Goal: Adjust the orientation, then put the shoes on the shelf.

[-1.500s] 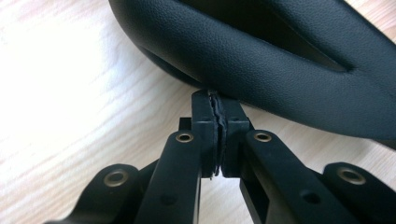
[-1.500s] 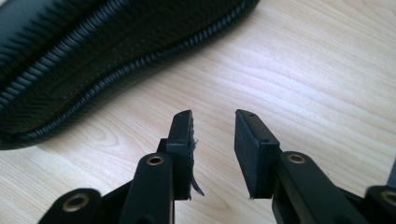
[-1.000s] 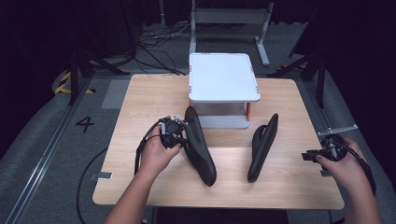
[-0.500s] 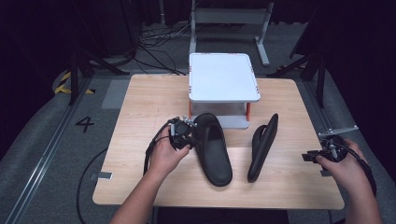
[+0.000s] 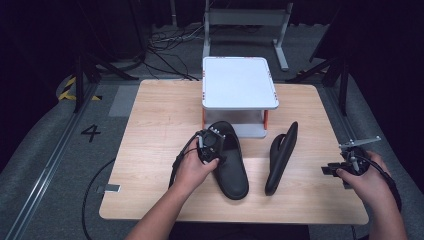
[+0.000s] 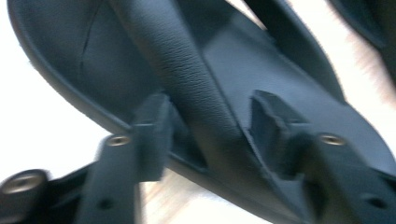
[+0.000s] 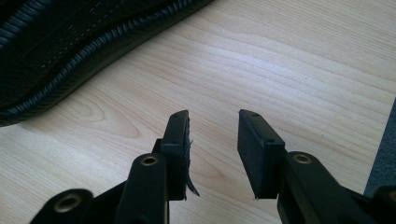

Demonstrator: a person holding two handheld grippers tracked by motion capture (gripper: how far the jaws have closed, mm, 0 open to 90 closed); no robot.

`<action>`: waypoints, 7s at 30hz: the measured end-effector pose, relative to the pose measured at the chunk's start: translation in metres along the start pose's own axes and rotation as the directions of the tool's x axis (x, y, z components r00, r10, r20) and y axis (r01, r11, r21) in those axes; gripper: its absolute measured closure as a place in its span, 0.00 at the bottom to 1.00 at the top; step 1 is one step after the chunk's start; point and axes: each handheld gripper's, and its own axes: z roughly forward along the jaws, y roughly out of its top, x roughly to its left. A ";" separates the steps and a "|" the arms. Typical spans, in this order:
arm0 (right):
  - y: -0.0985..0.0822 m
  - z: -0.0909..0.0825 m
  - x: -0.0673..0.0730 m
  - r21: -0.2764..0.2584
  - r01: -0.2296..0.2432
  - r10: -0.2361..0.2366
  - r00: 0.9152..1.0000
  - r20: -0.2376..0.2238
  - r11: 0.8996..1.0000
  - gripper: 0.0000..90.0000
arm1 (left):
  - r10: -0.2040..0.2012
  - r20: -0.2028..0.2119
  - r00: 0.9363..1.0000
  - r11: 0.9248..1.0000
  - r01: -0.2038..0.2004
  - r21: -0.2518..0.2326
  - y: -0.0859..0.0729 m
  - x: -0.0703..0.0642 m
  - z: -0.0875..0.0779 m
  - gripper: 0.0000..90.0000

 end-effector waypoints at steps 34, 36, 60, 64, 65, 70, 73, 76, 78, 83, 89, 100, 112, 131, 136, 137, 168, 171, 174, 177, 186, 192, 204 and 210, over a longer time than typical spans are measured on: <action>0.009 0.006 0.010 0.000 0.048 -0.048 0.999 -0.009 0.999 0.71 | -0.089 0.034 0.995 0.992 0.086 0.096 -0.031 -0.030 -0.029 0.57; 0.009 0.005 0.011 -0.005 0.052 -0.052 0.999 -0.006 0.999 0.71 | -0.084 0.033 0.996 0.994 0.082 0.075 -0.030 -0.029 -0.034 0.56; 0.056 0.006 0.058 -0.128 0.176 -0.187 0.980 -0.073 0.976 0.72 | -0.183 -0.245 0.952 0.974 0.210 0.088 -0.073 0.071 -0.100 0.38; 0.067 0.005 0.069 -0.148 0.198 -0.209 0.976 -0.063 0.969 0.73 | -0.192 -0.290 0.938 0.964 0.236 0.124 -0.083 0.082 -0.098 0.37; 0.070 0.006 0.073 -0.146 0.207 -0.214 0.976 -0.032 0.967 0.74 | -0.195 -0.289 0.937 0.963 0.239 0.126 -0.084 0.083 -0.098 0.37; 0.078 0.008 0.085 -0.173 0.215 -0.224 0.974 -0.035 0.961 0.75 | -0.218 -0.287 0.933 0.952 0.268 0.148 -0.086 0.086 -0.100 0.39; 0.083 0.011 0.096 -0.185 0.257 -0.270 0.962 -0.044 0.948 0.84 | -0.231 -0.293 0.928 0.945 0.285 0.160 -0.088 0.086 -0.100 0.42; 0.085 0.018 0.106 -0.171 0.309 -0.319 0.947 -0.036 0.936 0.92 | -0.231 -0.282 0.931 0.941 0.287 0.178 -0.088 0.086 -0.098 0.45; 0.085 0.022 0.109 -0.171 0.325 -0.334 0.942 -0.028 0.930 0.93 | -0.220 -0.281 0.934 0.942 0.278 0.186 -0.088 0.087 -0.097 0.45; 0.086 0.025 0.115 -0.174 0.355 -0.365 0.931 -0.030 0.919 0.95 | -0.221 -0.274 0.936 0.942 0.277 0.187 -0.089 0.085 -0.095 0.46; 0.083 0.023 0.112 -0.146 0.361 -0.367 0.930 -0.019 0.921 1.00 | -0.223 -0.266 0.938 0.943 0.277 0.183 -0.089 0.089 -0.096 0.46; 0.053 0.001 0.091 -0.107 0.292 -0.293 0.956 0.007 0.950 1.00 | -0.198 -0.246 0.949 0.948 0.249 0.198 -0.076 0.092 -0.090 0.45; 0.014 0.004 0.054 0.088 0.166 -0.170 0.984 0.044 0.982 0.98 | -0.154 -0.216 0.964 0.957 0.200 0.210 -0.057 0.089 -0.081 0.46; 0.026 0.039 0.015 -0.028 -0.018 0.020 0.998 0.065 0.999 0.52 | -0.186 -0.227 0.956 0.953 0.232 0.194 -0.075 0.090 -0.087 0.45; 0.024 0.046 0.007 0.000 -0.151 0.151 0.988 0.016 0.989 0.65 | -0.194 -0.223 0.955 0.952 0.238 0.191 -0.079 0.091 -0.089 0.44; 0.025 0.045 0.007 0.003 -0.173 0.173 0.985 0.019 0.985 0.67 | -0.196 -0.223 0.955 0.952 0.240 0.192 -0.080 0.091 -0.089 0.45; 0.074 0.083 0.126 -0.009 -0.036 0.035 0.991 -0.133 0.999 0.77 | -0.176 -0.229 0.957 0.955 0.223 0.196 -0.082 0.081 -0.085 0.46; 0.079 0.088 0.126 -0.019 -0.031 0.028 0.990 -0.139 0.999 0.77 | -0.179 -0.229 0.957 0.953 0.226 0.199 -0.081 0.080 -0.083 0.46; 0.079 0.089 0.129 -0.018 -0.030 0.028 0.991 -0.131 0.999 0.77 | -0.179 -0.225 0.958 0.955 0.224 0.194 -0.080 0.080 -0.082 0.46; 0.077 0.086 0.129 0.002 -0.061 0.060 0.986 -0.156 0.998 0.77 | -0.175 -0.229 0.958 0.954 0.223 0.201 -0.080 0.082 -0.083 0.46; 0.073 0.085 0.134 0.007 -0.046 0.047 0.986 -0.158 0.999 0.76 | -0.177 -0.224 0.959 0.956 0.221 0.191 -0.078 0.082 -0.083 0.46; 0.075 0.086 0.139 -0.047 0.014 -0.021 0.989 -0.146 0.999 0.75 | -0.176 -0.224 0.959 0.957 0.220 0.190 -0.077 0.083 -0.083 0.46; 0.070 0.061 0.144 -0.156 0.029 -0.050 0.989 -0.135 0.987 0.58 | -0.184 -0.205 0.961 0.962 0.219 0.164 -0.072 0.087 -0.090 0.45; 0.068 0.056 0.162 -0.116 0.077 -0.095 0.983 -0.159 0.990 0.53 | -0.185 -0.204 0.961 0.963 0.219 0.159 -0.072 0.089 -0.094 0.45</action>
